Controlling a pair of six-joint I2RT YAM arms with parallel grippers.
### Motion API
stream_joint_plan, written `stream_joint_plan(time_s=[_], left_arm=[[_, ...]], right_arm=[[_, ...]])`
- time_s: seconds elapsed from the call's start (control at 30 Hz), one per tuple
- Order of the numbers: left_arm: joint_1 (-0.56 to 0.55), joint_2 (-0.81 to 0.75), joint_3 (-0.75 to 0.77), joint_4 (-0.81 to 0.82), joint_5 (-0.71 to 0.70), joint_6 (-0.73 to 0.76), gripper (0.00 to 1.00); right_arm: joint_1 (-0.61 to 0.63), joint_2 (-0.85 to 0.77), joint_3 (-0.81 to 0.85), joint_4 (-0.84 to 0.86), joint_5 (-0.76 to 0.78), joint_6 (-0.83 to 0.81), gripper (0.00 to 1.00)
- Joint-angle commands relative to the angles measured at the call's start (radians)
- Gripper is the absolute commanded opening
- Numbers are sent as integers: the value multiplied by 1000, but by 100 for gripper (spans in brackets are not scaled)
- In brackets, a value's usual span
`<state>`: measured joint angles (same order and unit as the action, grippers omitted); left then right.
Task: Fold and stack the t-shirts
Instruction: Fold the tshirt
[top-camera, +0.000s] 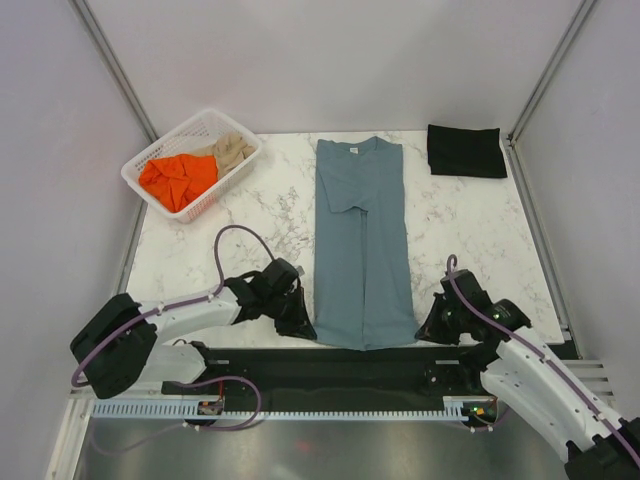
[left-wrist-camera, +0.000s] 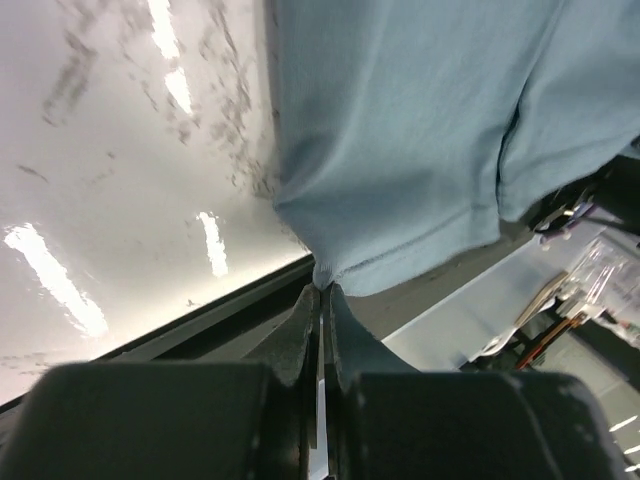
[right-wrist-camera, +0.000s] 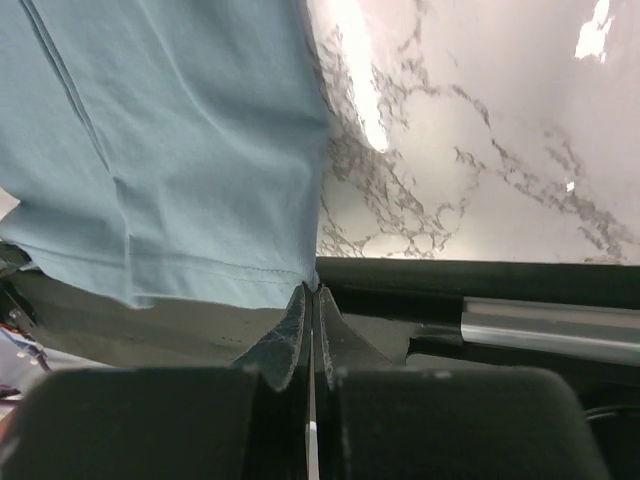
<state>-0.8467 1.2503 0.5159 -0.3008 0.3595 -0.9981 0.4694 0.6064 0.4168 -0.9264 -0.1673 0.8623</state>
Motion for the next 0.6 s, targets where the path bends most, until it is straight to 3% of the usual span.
stream_joint_plan(time_s=[0.0,0.07,0.1,0.27,0.57], left_arm=[[52,31,61,9,22,-2,2],[96,52,111,9,22,-2,2],[113,61,130,5,97,106,2],[236,171,268,-23,120,194,2],[395,495,612,-109,108,349,2]], right_arm=[[3,82,74,81,66,-58,0],[2,143,121,112,86,-107,0],[3,209,135,126,94,-126,0],[-3,457,273,239,133,-230,0],[-107,939,635,331,147,-396,0]])
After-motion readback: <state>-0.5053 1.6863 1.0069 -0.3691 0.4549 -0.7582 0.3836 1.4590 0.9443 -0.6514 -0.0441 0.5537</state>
